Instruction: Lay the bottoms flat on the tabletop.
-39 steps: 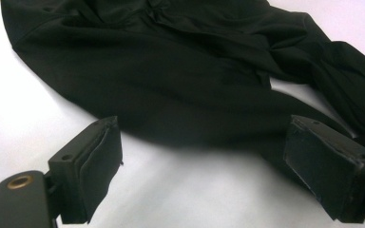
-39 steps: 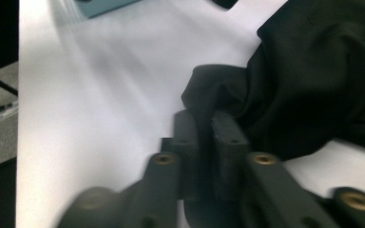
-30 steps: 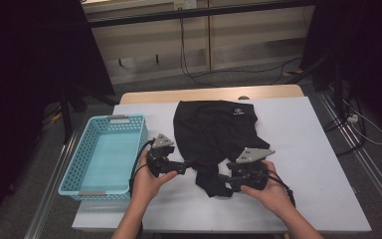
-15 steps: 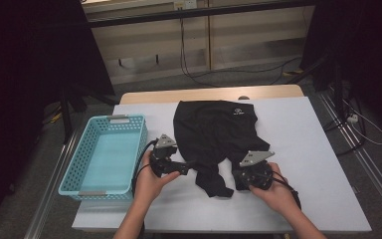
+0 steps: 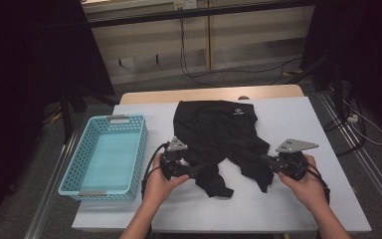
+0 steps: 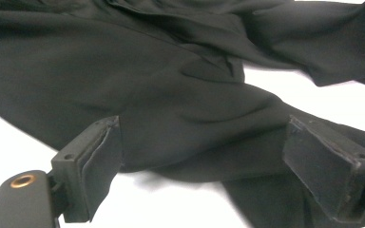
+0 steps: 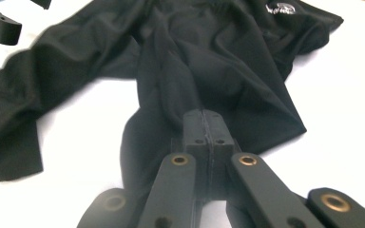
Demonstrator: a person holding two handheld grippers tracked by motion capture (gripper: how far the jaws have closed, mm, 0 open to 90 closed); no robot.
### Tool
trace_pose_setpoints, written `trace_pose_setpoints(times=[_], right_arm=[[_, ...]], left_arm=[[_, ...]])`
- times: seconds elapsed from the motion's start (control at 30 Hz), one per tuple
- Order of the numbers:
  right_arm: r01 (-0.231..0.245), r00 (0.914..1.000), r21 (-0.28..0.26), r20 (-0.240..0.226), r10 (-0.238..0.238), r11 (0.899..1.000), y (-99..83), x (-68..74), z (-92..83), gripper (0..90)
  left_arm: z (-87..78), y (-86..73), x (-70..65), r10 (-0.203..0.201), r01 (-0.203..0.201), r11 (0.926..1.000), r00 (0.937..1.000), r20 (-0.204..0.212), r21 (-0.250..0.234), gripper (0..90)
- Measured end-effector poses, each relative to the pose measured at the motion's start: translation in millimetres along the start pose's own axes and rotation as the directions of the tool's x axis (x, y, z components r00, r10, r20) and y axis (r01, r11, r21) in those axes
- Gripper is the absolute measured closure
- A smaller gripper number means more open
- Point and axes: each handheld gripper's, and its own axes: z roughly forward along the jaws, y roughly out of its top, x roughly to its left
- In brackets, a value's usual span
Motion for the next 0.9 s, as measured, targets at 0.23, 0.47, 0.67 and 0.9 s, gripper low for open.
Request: trace_pose_setpoints(times=[0.23,0.47,0.67,0.9], right_arm=[[0.011,0.9999,0.007,0.003,-0.011,1.000,0.2,2.8,1.3,90.0],[0.009,0.9942,-0.059,-0.107,-0.016,0.998,11.6,20.6,-2.2,90.0],[0.054,0.9807,-0.035,-0.186,-0.060,0.998,13.5,44.3,11.7,90.0],[0.108,0.9594,-0.017,-0.261,-0.108,0.994,16.4,69.5,19.1,78.8]], left_arm=[[14.5,-4.6,-6.9,0.016,-0.017,0.9989,0.9995,0.028,0.043,21.1],[20.7,-8.3,-9.9,0.033,-0.038,0.9952,0.9979,0.055,0.090,54.3],[12.3,-5.4,-4.6,-0.027,0.017,0.9920,0.9970,0.073,0.125,87.2],[-25.7,2.2,19.1,-0.083,0.082,0.9949,0.9963,0.019,0.059,87.8]])
